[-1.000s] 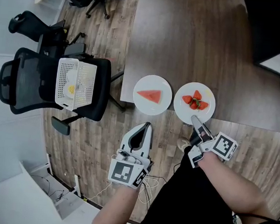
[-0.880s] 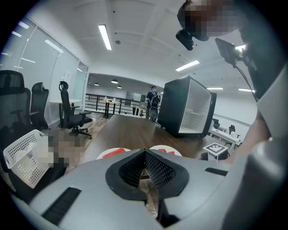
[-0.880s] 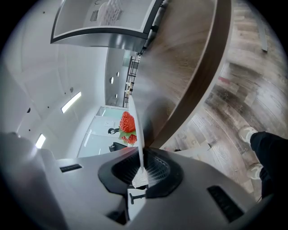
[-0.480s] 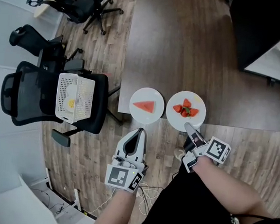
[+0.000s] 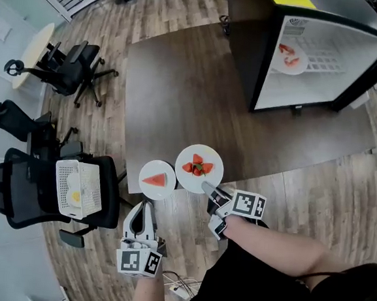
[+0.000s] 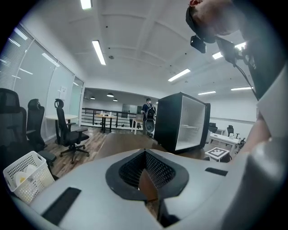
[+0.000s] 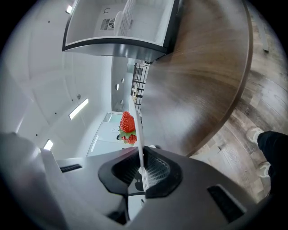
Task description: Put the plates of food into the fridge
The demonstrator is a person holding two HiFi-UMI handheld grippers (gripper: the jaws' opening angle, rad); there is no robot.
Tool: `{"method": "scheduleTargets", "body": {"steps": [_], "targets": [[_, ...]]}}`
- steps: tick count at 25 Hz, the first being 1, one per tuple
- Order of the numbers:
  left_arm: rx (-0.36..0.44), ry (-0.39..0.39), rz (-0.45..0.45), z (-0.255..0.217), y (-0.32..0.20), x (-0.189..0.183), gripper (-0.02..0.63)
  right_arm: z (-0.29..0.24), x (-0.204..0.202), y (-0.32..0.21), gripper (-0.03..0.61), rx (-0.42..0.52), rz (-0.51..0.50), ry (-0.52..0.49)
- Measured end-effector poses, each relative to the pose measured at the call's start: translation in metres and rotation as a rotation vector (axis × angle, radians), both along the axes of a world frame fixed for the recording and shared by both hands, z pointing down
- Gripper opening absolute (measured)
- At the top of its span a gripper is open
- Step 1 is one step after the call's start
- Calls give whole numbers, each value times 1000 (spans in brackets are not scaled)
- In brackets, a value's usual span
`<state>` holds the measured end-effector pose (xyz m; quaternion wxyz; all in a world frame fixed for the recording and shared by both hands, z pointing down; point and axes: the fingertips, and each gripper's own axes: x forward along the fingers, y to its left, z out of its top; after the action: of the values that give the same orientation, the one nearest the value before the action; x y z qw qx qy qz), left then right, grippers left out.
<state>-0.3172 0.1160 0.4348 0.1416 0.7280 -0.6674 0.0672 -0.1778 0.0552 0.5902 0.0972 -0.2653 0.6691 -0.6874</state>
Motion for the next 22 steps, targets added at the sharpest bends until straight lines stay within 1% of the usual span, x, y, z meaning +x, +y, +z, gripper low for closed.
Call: {"method": "scheduleTargets", "body": {"steps": [3, 6, 12, 15, 19, 20, 22], "targets": [[40, -9, 10, -20, -5, 3, 3, -21, 5, -4, 21, 20, 15, -9], [76, -13, 8, -31, -8, 8, 3, -35, 12, -9, 21, 42, 9, -6], [108, -15, 6, -57, 2, 12, 3, -62, 20, 4, 21, 51, 17, -16], [133, -18, 23, -68, 7, 17, 3, -78, 29, 6, 21, 63, 39, -26], [156, -16, 41, -84, 6, 28, 3, -98, 48, 11, 21, 52, 55, -18], [166, -14, 51, -86, 3, 31, 3, -104, 55, 9, 21, 63, 65, -15], [183, -9, 75, -89, -2, 41, 3, -116, 72, -1, 21, 116, 92, -14]]}}
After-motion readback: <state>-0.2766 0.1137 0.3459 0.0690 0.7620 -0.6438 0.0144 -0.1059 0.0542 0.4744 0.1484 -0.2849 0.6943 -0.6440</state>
